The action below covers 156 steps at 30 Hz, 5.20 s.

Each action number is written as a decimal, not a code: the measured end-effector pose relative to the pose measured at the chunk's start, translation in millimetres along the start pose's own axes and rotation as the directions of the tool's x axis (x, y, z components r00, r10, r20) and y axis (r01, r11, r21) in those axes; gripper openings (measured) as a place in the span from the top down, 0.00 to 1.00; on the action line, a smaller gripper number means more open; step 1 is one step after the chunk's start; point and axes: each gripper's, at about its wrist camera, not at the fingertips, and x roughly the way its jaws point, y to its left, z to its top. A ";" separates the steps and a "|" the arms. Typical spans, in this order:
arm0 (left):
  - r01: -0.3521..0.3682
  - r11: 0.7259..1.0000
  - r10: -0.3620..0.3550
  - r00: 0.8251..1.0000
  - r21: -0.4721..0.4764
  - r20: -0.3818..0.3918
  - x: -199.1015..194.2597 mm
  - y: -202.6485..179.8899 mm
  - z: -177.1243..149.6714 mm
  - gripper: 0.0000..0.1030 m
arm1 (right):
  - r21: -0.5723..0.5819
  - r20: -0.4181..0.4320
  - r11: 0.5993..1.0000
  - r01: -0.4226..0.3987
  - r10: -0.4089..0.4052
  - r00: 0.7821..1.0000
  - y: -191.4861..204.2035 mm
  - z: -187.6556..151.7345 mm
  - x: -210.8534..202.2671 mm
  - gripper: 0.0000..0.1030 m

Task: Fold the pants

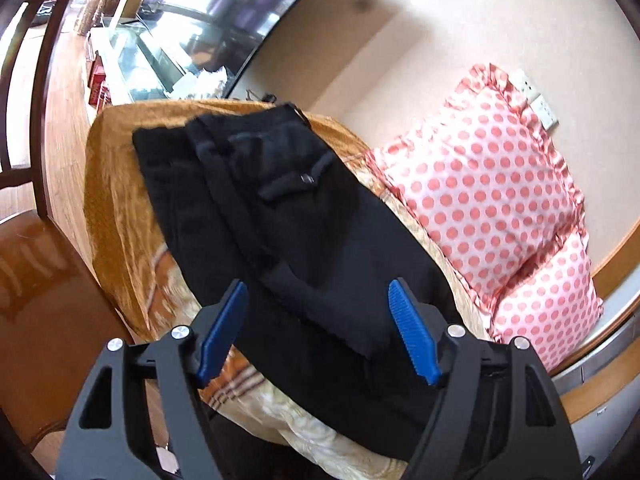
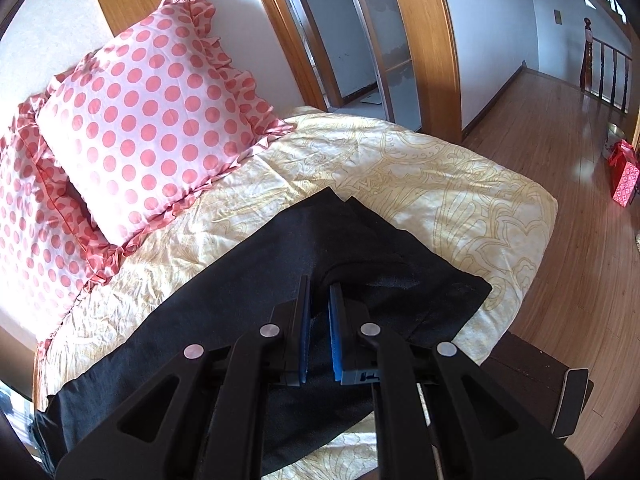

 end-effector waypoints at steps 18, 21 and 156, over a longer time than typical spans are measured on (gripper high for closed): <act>-0.053 0.986 0.019 0.977 -0.158 -0.214 75.4 46.5 76.3 0.41 | -0.081 -0.030 0.997 0.018 -0.020 0.999 18.0 -4.6 10.2 0.91; -0.104 0.985 0.071 0.972 -0.135 -0.224 82.1 47.2 78.6 0.81 | -0.084 -0.044 0.996 0.012 -0.016 0.999 18.8 -7.0 13.9 0.91; 0.391 0.719 -0.029 0.843 0.575 -0.537 69.9 -173.2 -141.2 0.16 | 0.064 -0.067 0.998 0.022 -0.018 0.998 -87.6 -10.8 42.1 0.93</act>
